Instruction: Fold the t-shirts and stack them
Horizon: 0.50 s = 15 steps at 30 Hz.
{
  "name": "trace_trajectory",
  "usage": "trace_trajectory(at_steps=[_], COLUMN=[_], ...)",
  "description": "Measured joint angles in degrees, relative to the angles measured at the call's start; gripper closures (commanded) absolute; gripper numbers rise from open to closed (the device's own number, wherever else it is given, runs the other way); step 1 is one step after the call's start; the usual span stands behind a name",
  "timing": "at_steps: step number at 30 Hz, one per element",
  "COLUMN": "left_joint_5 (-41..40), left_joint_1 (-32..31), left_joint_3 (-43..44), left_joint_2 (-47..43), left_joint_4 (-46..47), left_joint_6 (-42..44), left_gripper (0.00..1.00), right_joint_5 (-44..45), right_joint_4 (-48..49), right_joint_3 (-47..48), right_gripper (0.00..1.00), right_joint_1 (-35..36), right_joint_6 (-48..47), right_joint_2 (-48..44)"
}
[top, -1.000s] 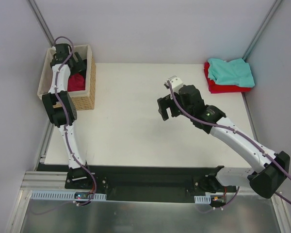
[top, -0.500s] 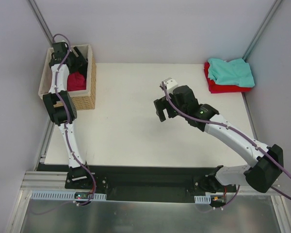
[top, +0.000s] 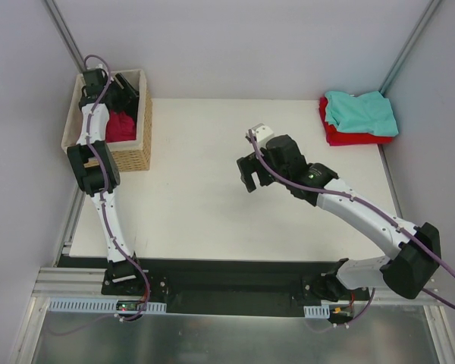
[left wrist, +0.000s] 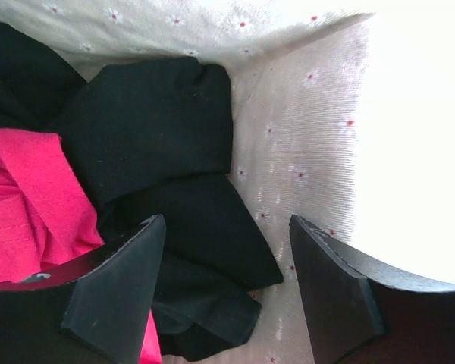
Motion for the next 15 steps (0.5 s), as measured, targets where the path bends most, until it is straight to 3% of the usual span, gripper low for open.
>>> trace_trajectory(at_steps=[4, 6, 7, 8, 15], left_joint_5=[0.2, 0.17, 0.17, 0.22, 0.55], left_joint_1=[0.0, -0.02, -0.04, -0.04, -0.11], left_joint_3=[-1.79, -2.71, -3.13, -3.34, -4.98], left_joint_2=[0.15, 0.22, 0.22, 0.24, 0.22], left_joint_4=[1.42, 2.03, 2.08, 2.12, 3.52], left_joint_6=[-0.2, -0.24, -0.66, -0.87, -1.44], left_gripper=[0.41, 0.71, 0.94, 1.0, 1.0], right_joint_5=[0.0, 0.0, 0.0, 0.0, 0.02], right_joint_4=[0.15, 0.15, 0.13, 0.13, 0.13], right_joint_3=[0.0, 0.0, 0.0, 0.0, 0.0], right_gripper=[0.05, 0.05, 0.05, 0.05, 0.05], right_joint_1=[0.31, 0.48, 0.59, 0.66, 1.07], right_joint_6=[0.17, 0.24, 0.31, 0.35, 0.83], right_joint_2=[0.59, 1.03, 1.27, 1.38, 1.66])
